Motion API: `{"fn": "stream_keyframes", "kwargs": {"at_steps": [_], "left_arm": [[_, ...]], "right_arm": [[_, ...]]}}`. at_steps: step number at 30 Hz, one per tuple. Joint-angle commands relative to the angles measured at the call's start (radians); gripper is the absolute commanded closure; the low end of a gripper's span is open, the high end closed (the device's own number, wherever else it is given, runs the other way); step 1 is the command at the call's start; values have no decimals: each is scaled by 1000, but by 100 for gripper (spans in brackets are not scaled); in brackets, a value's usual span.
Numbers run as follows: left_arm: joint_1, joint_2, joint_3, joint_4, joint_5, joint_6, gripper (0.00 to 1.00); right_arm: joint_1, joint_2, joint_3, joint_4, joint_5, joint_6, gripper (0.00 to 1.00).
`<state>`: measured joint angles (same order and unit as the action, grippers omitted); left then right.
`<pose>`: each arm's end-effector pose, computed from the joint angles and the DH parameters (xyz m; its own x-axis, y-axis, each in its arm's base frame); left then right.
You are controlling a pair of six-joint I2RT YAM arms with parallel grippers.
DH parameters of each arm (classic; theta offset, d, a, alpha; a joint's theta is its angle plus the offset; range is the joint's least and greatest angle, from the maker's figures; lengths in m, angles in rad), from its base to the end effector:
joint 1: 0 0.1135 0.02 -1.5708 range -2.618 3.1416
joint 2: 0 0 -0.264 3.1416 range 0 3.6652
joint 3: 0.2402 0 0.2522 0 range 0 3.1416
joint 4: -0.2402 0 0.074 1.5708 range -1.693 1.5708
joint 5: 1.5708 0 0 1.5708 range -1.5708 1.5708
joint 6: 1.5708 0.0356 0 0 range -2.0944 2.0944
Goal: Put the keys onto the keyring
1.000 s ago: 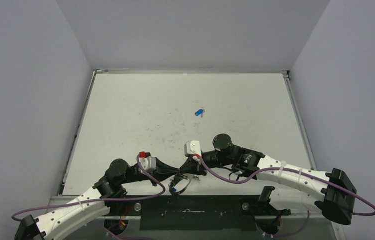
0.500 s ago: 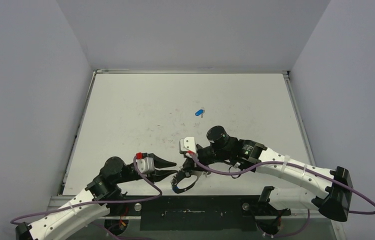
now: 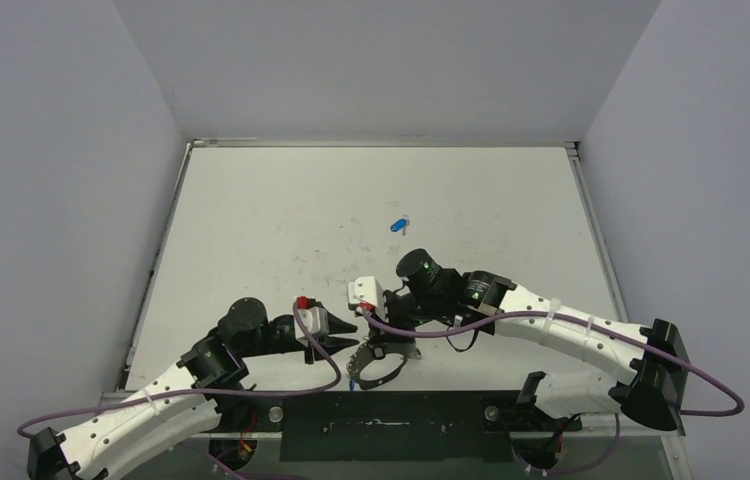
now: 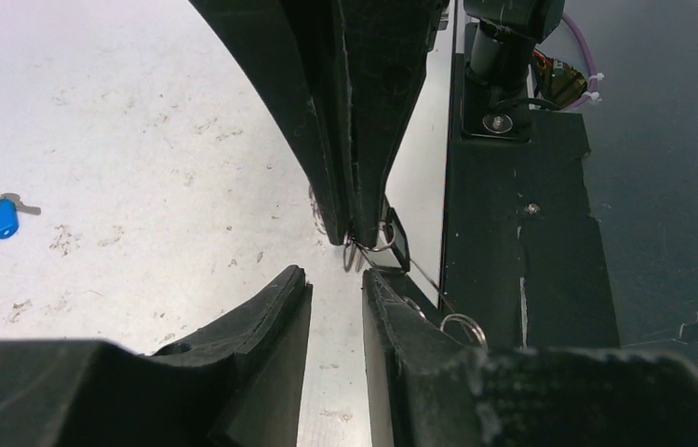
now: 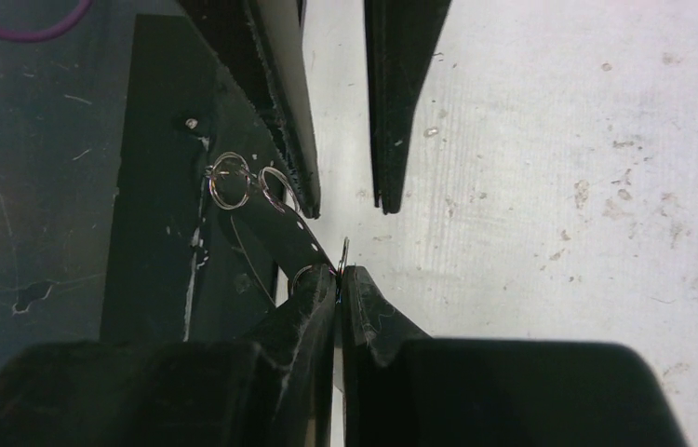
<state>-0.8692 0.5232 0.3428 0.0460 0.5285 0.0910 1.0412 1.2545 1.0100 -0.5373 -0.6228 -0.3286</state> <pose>0.0811 -0.1238 0.2464 0.0031 0.1179 -0.9930 0.9859 0.1657 0.0228 0.1150 0.2376 0.2908 -0.0432 -0.5926 -0.8043 -0.9763 -0.1460 0.1600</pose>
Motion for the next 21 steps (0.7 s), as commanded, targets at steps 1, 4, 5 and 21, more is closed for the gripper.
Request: {"fn": "stream_keyframes", "kwargs": {"at_steps": [1,4,5,21], "left_arm": [[-5,8,5,53,-2,-26,76],[-8,24,-29,134,18,-66,81],[-10,32,-39,155,21,-78,83],[-30,91,-93,193,3,-82,96]], "right_arm": [[-5,-64,-20,151,75,11,100],[-5,-78,-45,234,120,30,100],[-6,-76,-47,250,127,32,100],[-27,-96,-184,456,118,90,100]]}}
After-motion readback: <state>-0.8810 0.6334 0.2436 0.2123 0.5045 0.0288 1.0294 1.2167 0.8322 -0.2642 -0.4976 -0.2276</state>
